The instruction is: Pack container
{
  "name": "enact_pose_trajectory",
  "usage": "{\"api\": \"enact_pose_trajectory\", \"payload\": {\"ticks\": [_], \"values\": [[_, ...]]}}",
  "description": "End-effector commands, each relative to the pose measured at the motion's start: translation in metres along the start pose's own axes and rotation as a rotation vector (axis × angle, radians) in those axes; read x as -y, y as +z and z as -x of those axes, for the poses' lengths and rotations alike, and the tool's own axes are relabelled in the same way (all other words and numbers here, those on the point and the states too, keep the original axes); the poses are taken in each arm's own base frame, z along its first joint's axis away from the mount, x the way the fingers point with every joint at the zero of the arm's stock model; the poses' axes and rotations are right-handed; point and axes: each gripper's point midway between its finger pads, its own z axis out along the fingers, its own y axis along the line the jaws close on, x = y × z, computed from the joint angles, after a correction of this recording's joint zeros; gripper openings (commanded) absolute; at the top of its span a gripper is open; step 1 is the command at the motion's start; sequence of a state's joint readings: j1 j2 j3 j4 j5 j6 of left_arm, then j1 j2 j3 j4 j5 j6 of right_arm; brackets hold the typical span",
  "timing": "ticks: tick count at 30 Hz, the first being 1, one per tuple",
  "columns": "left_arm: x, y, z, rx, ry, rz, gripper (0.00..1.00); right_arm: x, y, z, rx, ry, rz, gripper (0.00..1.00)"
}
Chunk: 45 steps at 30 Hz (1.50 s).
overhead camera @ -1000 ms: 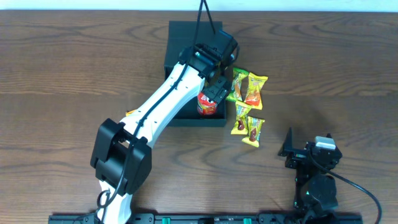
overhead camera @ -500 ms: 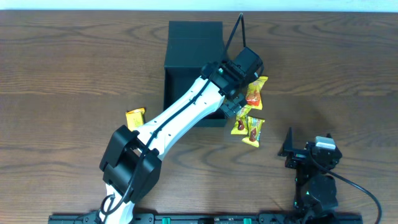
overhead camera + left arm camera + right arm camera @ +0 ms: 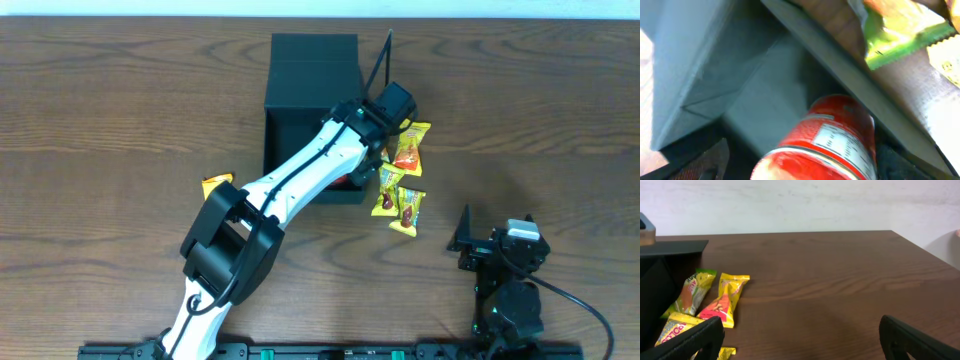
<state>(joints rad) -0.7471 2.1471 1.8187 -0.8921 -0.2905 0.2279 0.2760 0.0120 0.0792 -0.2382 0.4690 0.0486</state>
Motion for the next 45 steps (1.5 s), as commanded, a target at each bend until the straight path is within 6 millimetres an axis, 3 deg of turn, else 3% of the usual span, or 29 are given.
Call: {"api": "enact_pose_trajectory", "payload": {"ticks": [1, 10, 20, 29, 31, 36, 42, 45], "values": [[-0.013, -0.003, 0.001, 0.008, -0.042, 0.046, 0.95, 0.003, 0.000, -0.001, -0.003, 0.002, -0.016, 0.99], [-0.043, -0.004, -0.009, -0.021, -0.173, 0.171, 0.95, 0.003, 0.000, -0.001, -0.003, 0.002, -0.016, 0.99], [-0.085, -0.005, -0.056, -0.156, -0.385, 0.189, 0.97, 0.003, 0.000, -0.001, -0.003, 0.001, -0.017, 0.99], [-0.128, -0.041, -0.065, -0.086, -0.487, 0.214, 0.95, 0.003, 0.000, -0.001, -0.003, 0.001, -0.017, 0.99], [-0.128, -0.044, -0.065, -0.080, -0.479, 0.194, 0.95, 0.003, 0.000, -0.001, -0.003, 0.002, -0.016, 0.99], [-0.099, -0.040, -0.062, -0.093, -0.335, 0.017, 0.95, 0.003, 0.000, -0.001, -0.003, 0.002, -0.016, 0.99], [-0.093, -0.041, -0.092, -0.197, -0.181, -0.074, 0.95, 0.003, 0.000, -0.001, -0.003, 0.002, -0.016, 0.99], [-0.080, -0.041, -0.093, -0.180, -0.136, -0.210, 0.95, 0.003, 0.000, -0.001, -0.003, 0.002, -0.016, 0.99]]}}
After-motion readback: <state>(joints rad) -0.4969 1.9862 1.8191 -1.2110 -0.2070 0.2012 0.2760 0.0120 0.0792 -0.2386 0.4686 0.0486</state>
